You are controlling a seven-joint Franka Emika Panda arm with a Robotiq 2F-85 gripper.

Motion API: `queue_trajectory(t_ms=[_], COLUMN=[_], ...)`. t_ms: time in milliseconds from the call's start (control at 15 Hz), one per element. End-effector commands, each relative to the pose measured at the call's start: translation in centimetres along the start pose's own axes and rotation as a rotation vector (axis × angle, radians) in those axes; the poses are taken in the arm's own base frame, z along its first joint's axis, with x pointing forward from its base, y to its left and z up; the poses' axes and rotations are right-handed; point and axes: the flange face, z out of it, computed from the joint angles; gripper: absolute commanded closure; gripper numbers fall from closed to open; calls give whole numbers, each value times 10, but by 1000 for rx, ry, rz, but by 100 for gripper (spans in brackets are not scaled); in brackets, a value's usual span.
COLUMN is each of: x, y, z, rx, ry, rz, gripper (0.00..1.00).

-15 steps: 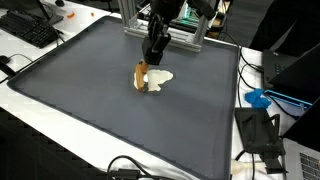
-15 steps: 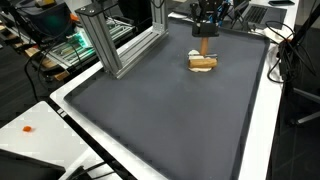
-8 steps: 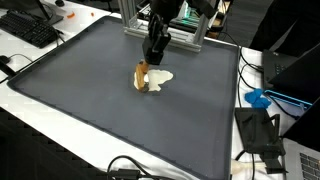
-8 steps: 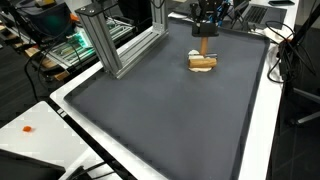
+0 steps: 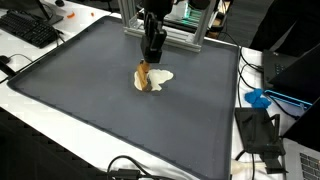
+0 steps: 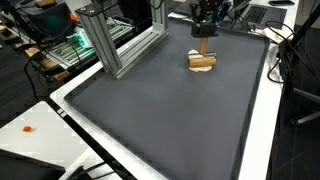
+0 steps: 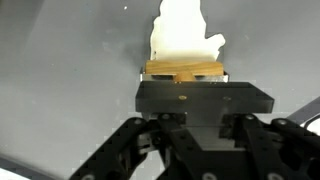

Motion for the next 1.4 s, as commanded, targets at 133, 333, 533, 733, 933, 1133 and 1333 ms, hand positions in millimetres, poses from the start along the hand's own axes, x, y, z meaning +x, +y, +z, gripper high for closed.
queue_trajectory(t_ms=[133, 333, 533, 733, 933, 1133, 1333], x=[-21, -24, -27, -32, -38, -39, -37], y=[12, 14, 15, 16, 16, 17, 17], z=[36, 35, 34, 32, 29, 27, 22], rx=[-86, -95, -107, -105, -115, -132, -143], ry=[-152, -186, -212, -242, -276, -283, -275], rz=[-59, -87, -107, -134, -162, -173, -171], gripper=[78, 78, 78, 78, 78, 78, 78])
